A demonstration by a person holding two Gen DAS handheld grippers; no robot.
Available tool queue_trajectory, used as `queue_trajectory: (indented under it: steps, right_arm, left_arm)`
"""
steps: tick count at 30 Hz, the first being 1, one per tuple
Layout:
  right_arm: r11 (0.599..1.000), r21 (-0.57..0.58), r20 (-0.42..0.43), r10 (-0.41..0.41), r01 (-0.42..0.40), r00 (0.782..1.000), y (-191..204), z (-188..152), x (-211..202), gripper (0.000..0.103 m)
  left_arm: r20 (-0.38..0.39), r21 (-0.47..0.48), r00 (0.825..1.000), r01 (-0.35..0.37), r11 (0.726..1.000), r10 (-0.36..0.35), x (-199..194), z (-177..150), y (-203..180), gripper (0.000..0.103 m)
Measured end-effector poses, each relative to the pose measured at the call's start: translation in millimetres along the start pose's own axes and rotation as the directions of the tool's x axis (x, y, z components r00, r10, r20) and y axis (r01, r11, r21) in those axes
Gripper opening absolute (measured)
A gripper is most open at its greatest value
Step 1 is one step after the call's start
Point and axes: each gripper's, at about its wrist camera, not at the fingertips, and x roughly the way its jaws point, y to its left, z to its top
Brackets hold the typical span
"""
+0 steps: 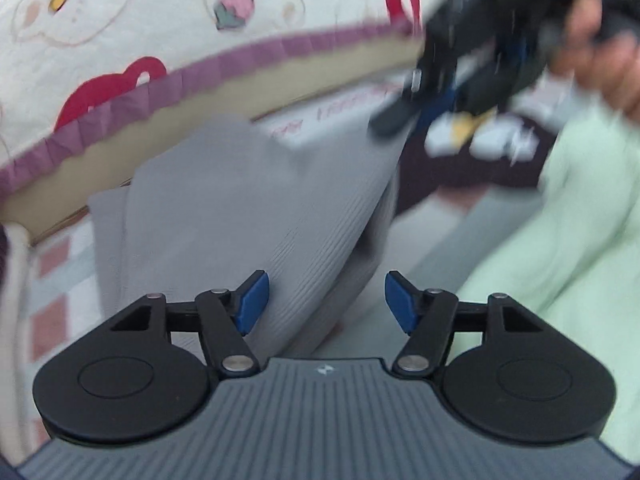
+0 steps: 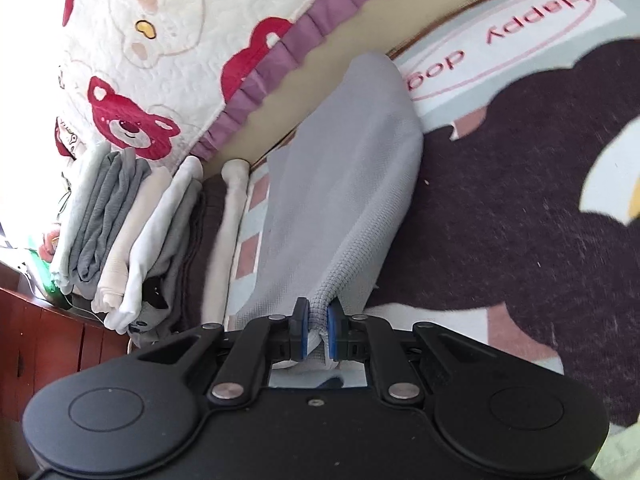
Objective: Fold clothes
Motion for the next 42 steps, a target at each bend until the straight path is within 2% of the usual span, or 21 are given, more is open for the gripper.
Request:
queue_trajectory:
  steps: [1, 2, 5, 8, 9, 10, 12, 20, 21, 22, 23, 24, 25, 27, 29, 32, 35, 36, 37, 38, 42]
  right_arm:
    - [1.000, 0.005, 0.000, 0.012, -0.012, 1.000, -2.3, -1.6, 0.1, 0.012]
    - [1.000, 0.010, -0.001, 0.024, -0.024, 1.000, -4.6, -3.1, 0.1, 0.012]
    - [1.000, 0.007, -0.001, 0.008, -0.008, 1.000, -5.2, -5.9, 1.3, 0.012]
    - [1.000, 0.022, -0.002, -0.016, 0.016, 1.000, -5.8, -6.9, 1.6, 0.023]
    - [0.999, 0.041, -0.002, 0.000, 0.000, 1.000, -8.2, -6.9, 0.8, 0.040]
    - [0.998, 0.057, 0.002, 0.015, -0.015, 1.000, -10.1, -7.3, 0.4, 0.064]
    - [0.996, 0.075, 0.007, 0.048, -0.048, 0.999, -11.7, -8.1, 1.9, 0.078]
    - [0.984, 0.172, -0.012, 0.046, -0.044, 0.999, -17.8, -7.1, 39.0, 0.081]
    - [0.982, 0.184, -0.013, 0.045, -0.042, 0.999, -18.5, -7.0, 43.9, 0.077]
    - [0.980, 0.197, -0.015, 0.044, -0.040, 0.999, -19.3, -6.9, 48.7, 0.057]
    - [0.977, 0.209, -0.017, 0.042, -0.038, 0.999, -20.1, -6.8, 53.5, 0.044]
    - [0.975, 0.218, -0.017, 0.043, -0.038, 0.999, -20.4, -6.5, 57.5, 0.023]
    - [0.975, 0.211, 0.005, 0.065, -0.064, 0.998, -17.3, -4.0, 54.6, 0.015]
    - [0.965, 0.243, 0.016, 0.097, -0.098, 0.995, -14.2, 1.9, 47.1, 0.014]
    - [0.953, 0.274, 0.027, 0.127, -0.129, 0.992, -11.1, 7.8, 39.7, 0.013]
    - [0.951, 0.280, 0.021, 0.130, -0.131, 0.991, -4.8, 14.6, 32.7, 0.012]
    - [0.955, 0.261, 0.020, 0.139, -0.140, 0.990, -1.4, 19.3, 29.3, 0.012]
    - [0.954, 0.262, 0.022, 0.143, -0.144, 0.989, -2.2, 20.1, 28.8, 0.012]
    - [0.954, 0.262, 0.023, 0.146, -0.147, 0.989, -3.0, 21.0, 28.4, 0.012]
    - [0.954, 0.261, 0.024, 0.145, -0.146, 0.989, -3.3, 21.8, 29.5, 0.012]
    - [0.964, 0.225, -0.017, 0.150, -0.142, 0.989, -0.2, 11.8, 22.1, 0.011]
  left_arm:
    - [-0.008, 0.023, 0.999, -0.043, 0.999, 0.043, 3.1, -1.0, -0.7, 0.032]
    - [-0.013, 0.027, 0.997, -0.070, 0.997, 0.070, 5.1, -0.8, 1.1, 0.023]
    - [-0.011, -0.105, 0.999, -0.038, 0.994, 0.038, 1.1, 6.3, 23.3, 0.019]
    - [0.004, -0.197, 1.000, -0.008, 0.980, 0.009, -3.6, 7.4, 37.9, 0.019]
    - [0.007, -0.214, 1.000, -0.001, 0.977, 0.003, -4.3, 7.3, 40.7, 0.019]
    - [0.009, -0.227, 1.000, 0.004, 0.974, -0.002, -4.3, 7.4, 43.2, 0.019]
    - [0.010, -0.238, 1.000, 0.006, 0.971, -0.004, -2.2, 8.5, 46.2, 0.019]
    - [0.031, -0.253, 1.000, 0.006, 0.967, 0.002, -6.7, 10.9, 50.1, 0.019]
    - [0.036, -0.253, 0.999, 0.008, 0.968, 0.002, -7.9, 10.7, 50.6, 0.019]
    - [0.041, -0.253, 0.999, 0.010, 0.968, 0.000, -8.9, 10.3, 51.1, 0.019]
    - [0.043, -0.251, 0.999, 0.012, 0.968, -0.001, -9.8, 9.8, 51.3, 0.020]
    - [0.044, -0.247, 0.999, 0.010, 0.969, 0.001, -10.6, 9.2, 51.4, 0.020]
    - [0.045, -0.241, 0.999, 0.010, 0.970, 0.001, -11.7, 8.3, 51.1, 0.023]
    - [0.048, -0.218, 0.999, 0.013, 0.976, -0.002, -14.4, 6.1, 48.1, 0.031]
    - [0.038, -0.163, 0.999, -0.004, 0.987, 0.011, -15.0, 5.2, 40.1, 0.060]
    - [-0.004, -0.022, 0.998, -0.067, 0.998, 0.067, -8.9, 6.4, 19.9, 0.067]
    - [-0.045, 0.105, 0.987, -0.151, 0.983, 0.157, 0.0, 3.8, 5.5, 0.067]
    - [-0.049, 0.105, 0.982, -0.174, 0.979, 0.180, 0.9, 2.4, 7.2, 0.066]
    - [-0.057, 0.092, 0.978, -0.195, 0.976, 0.201, 1.0, 1.8, 11.4, 0.051]
    - [-0.061, 0.075, 0.975, -0.210, 0.975, 0.214, -0.2, 1.9, 16.6, 0.020]
    - [-0.036, -0.005, 0.975, -0.220, 0.975, 0.220, -18.0, 8.3, 39.3, 0.016]
